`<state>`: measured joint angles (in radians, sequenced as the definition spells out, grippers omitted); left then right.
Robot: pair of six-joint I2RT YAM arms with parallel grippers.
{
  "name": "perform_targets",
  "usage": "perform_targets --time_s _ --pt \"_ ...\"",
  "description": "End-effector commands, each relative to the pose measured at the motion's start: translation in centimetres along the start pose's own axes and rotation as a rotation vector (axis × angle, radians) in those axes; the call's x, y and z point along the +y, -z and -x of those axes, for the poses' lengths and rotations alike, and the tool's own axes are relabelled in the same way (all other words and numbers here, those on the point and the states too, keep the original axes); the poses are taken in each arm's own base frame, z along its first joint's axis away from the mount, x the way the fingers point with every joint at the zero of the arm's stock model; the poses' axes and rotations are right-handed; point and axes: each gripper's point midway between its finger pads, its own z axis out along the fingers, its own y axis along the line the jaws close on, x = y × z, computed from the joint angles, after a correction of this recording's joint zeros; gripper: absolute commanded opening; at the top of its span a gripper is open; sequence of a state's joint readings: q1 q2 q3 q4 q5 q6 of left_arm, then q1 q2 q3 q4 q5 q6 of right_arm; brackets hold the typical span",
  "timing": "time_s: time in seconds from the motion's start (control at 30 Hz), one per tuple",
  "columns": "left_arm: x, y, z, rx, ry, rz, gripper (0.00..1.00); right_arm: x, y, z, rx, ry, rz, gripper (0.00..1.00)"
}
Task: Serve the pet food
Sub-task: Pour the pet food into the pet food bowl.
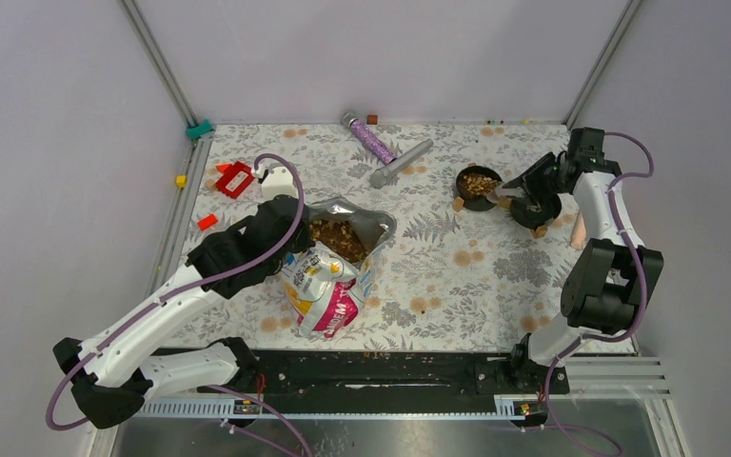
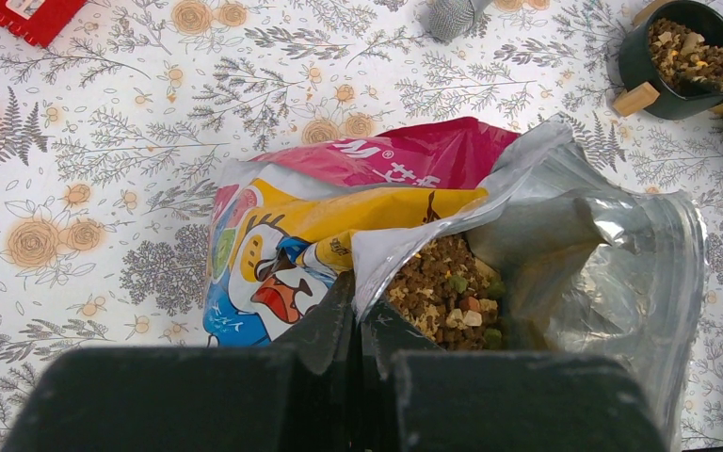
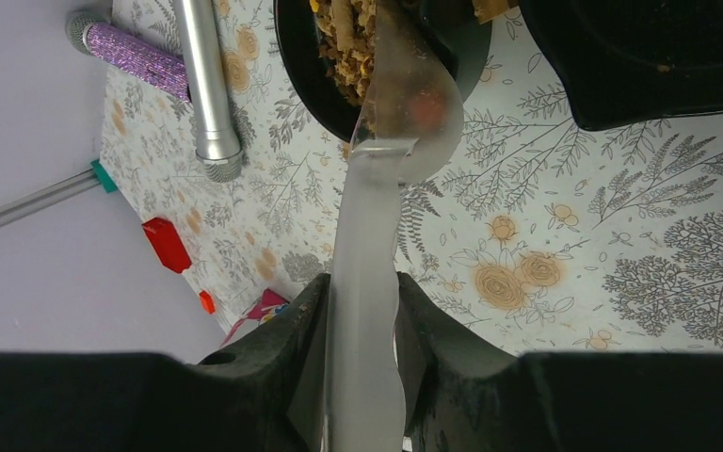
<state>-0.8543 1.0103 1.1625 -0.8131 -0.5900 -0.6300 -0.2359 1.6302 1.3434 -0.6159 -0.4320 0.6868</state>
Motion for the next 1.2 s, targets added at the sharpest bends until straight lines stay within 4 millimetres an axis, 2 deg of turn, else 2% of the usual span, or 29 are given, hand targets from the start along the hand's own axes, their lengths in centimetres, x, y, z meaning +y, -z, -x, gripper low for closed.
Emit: perform_targets --time_s 0.0,0.27,0.5,0.77,1.17 --pt "-1.7 1.2 2.5 -0.075 0.067 -0.093 0.00 0.4 1.3 0.4 -0.039 0.055 -0.024 0.00" --pt "-2.0 1.4 2.6 -0.081 0.069 -0.121 0.00 0.4 2.0 0.1 -0.052 0.070 -0.015 0.00" --pt "-2.0 1.4 2.5 -0.083 0.074 -0.126 0.00 2.0 3.0 1.5 -0.081 0.091 -0.007 0.00" --pt "-1.8 1.5 2.8 -0.105 0.081 -0.124 0.00 1.9 1.8 0.9 -0.035 0.093 -0.014 0.00" --pt "-1.7 1.7 2.9 -0.111 0.085 -0.129 0.00 1.7 2.8 0.5 -0.102 0.152 -0.087 0.00"
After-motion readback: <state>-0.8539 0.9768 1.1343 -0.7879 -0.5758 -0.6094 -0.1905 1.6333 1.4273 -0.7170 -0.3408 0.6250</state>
